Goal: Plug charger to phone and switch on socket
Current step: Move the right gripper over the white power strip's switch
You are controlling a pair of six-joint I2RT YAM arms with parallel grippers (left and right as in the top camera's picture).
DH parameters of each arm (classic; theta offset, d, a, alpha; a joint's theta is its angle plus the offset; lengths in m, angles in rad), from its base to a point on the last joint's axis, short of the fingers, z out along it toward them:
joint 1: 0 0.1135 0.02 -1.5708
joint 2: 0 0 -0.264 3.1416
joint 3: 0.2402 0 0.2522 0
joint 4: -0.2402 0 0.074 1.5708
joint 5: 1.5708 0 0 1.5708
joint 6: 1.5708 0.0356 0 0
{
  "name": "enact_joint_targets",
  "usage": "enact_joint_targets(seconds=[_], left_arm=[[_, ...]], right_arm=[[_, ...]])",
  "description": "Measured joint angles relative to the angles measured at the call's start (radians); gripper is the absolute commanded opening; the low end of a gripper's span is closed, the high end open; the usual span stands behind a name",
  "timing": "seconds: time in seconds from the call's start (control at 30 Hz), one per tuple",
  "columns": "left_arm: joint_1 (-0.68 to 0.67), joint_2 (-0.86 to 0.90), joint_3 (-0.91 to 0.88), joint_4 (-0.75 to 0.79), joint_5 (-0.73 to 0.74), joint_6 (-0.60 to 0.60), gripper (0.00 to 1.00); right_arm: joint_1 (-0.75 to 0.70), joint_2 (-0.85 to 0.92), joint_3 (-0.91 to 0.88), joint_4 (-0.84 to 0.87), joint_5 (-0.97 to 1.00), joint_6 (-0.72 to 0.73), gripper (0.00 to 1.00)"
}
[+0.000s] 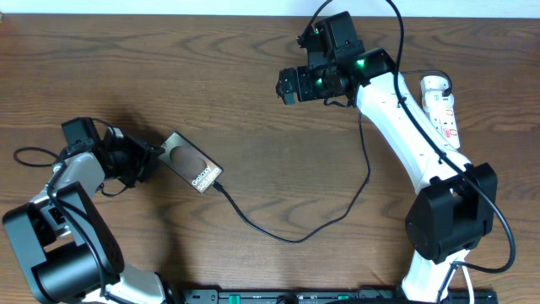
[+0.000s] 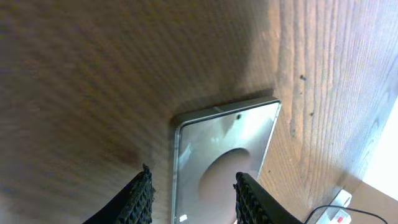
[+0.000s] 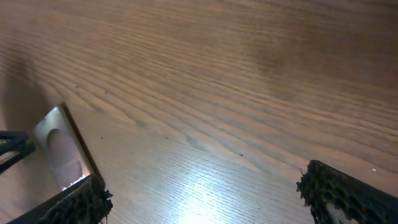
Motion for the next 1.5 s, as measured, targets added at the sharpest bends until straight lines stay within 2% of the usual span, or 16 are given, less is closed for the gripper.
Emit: enact_joint_targets(seconds=[0.23,0.4,0.47,0.67,0.8,0.93,1.1,1.27,1.5], left_arm=[[0.019,-0.145,0.000,-0.050,-0.003,0.080,0.51],[-0.010,-0.335,0.000,-0.062,-0.003,0.153,0.80],[-0.034,-0.402,0.000,-0.063,-0.003,0.183,0.86],[-0.134,-0.604,0.000,-0.064,-0.017,0.249,0.87],[-0.208,-0.685,0.014,-0.119,-0.100,0.269,0.87],[-0.293,-0.677,0.095,-0.229,-0.257,0.303,0.88],[-0.380,-0.640,0.208,-0.257,-0.417,0.321,0.88],[-0.431,-0.624,0.249,-0.237,-0.479,0.331,0.88],[-0.511,-0.613,0.250,-0.185,-0.562,0.327,0.88]], right_arm=[[0.000,0.000,0.000,0.002,0.027,0.000,0.99],[0.000,0.000,0.000,0.003,0.032,-0.001,0.99],[0.000,0.000,0.000,0.003,0.033,-0.002,0.99],[0.000,0.000,0.001,0.003,0.037,-0.004,0.99],[-0.005,0.000,0.001,0.003,0.041,-0.004,0.99],[-0.026,0.000,0.001,-0.005,0.043,-0.004,0.99],[-0.081,-0.008,0.001,-0.028,0.047,-0.016,0.99],[-0.158,-0.067,0.001,-0.081,0.116,-0.027,0.99],[-0.346,-0.261,0.002,-0.111,0.285,-0.035,0.99]])
